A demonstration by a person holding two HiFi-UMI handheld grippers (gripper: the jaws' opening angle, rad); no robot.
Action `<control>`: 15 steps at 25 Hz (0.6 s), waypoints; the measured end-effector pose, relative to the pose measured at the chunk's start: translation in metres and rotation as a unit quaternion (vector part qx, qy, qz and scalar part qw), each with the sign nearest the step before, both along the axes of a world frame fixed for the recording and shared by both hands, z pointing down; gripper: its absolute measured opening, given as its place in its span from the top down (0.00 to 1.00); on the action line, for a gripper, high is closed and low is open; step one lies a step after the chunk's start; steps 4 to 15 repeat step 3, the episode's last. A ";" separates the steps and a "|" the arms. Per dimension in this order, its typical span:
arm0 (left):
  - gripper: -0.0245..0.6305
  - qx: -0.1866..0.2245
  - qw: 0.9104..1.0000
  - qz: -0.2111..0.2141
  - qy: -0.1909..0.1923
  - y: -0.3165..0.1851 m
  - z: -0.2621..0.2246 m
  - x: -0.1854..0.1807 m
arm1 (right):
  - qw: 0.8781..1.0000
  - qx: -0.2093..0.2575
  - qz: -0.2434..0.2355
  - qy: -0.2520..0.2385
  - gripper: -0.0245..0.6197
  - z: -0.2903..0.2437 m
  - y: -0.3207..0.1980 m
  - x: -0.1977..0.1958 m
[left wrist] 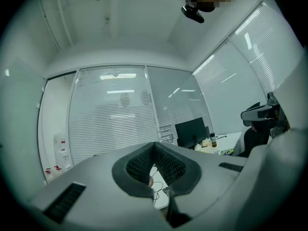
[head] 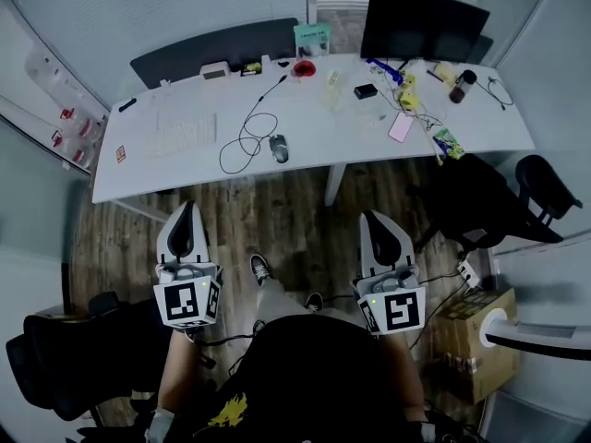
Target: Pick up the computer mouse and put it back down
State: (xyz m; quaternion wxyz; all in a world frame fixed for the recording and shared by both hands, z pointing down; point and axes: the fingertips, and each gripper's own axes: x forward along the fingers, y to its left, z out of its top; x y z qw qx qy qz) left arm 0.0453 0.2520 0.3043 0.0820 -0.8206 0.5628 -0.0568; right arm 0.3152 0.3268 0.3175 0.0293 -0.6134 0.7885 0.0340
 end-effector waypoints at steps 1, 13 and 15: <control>0.94 -0.002 1.000 -0.003 -0.002 0.007 0.001 -0.002 | 1.000 -0.003 0.002 -0.001 0.94 0.002 0.009 0.002; 0.94 -0.005 1.000 -0.007 -0.007 0.019 0.002 -0.006 | 1.000 -0.005 0.007 -0.003 0.94 0.005 0.025 0.008; 0.94 -0.005 1.000 -0.007 -0.007 0.019 0.002 -0.006 | 1.000 -0.005 0.007 -0.003 0.94 0.005 0.025 0.008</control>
